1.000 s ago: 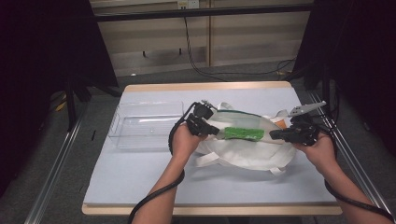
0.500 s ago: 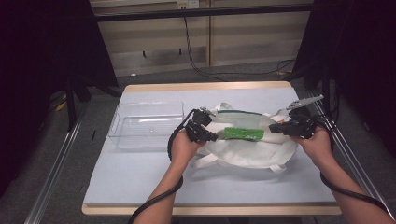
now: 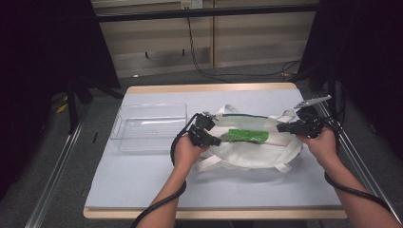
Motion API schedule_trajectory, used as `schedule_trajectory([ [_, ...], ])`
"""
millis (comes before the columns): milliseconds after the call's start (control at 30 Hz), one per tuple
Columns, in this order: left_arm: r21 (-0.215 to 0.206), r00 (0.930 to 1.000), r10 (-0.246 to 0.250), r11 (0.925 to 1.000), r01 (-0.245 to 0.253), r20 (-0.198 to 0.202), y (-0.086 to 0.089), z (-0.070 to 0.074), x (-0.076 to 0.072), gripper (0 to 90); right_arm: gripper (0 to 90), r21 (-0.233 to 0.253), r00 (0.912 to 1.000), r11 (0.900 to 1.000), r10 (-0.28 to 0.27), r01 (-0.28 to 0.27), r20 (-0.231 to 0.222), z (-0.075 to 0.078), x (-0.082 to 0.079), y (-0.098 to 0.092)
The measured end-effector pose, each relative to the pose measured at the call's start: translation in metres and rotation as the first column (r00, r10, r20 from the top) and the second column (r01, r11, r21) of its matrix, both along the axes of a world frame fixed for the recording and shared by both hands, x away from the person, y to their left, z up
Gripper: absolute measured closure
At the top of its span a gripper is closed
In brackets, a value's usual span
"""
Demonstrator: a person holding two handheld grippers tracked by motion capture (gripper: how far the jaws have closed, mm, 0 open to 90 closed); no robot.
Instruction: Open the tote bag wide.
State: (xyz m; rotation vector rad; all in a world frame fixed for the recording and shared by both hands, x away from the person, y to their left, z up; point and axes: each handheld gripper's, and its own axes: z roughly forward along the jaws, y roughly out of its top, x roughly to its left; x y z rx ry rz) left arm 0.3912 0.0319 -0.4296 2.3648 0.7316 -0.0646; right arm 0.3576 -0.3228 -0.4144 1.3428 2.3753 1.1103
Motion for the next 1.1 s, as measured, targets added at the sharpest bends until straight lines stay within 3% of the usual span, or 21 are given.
schedule_trajectory([
  [667,0.007,1.0,0.004,1.0,-0.004,-0.008,-0.001,-0.006,0.002,90.0,90.0,-0.035,0.9973,0.997,-0.073,0.073,0.012,-0.01,0.018,-0.007],
  [867,0.01,1.0,-0.001,1.0,0.001,-0.01,-0.001,-0.004,0.002,90.0,89.8,-0.007,0.9971,0.997,-0.076,0.076,0.005,-0.012,0.018,-0.008],
  [1000,0.008,0.9997,-0.018,0.9998,0.019,-0.015,-0.001,0.0,0.002,85.7,83.9,0.015,0.9984,0.999,-0.053,0.053,0.018,-0.009,0.011,-0.008],
  [1100,0.002,0.9998,-0.015,0.9999,0.015,-0.01,-0.001,0.005,0.001,78.8,77.6,0.004,0.999,0.999,-0.034,0.034,0.03,-0.006,0.004,-0.004],
])
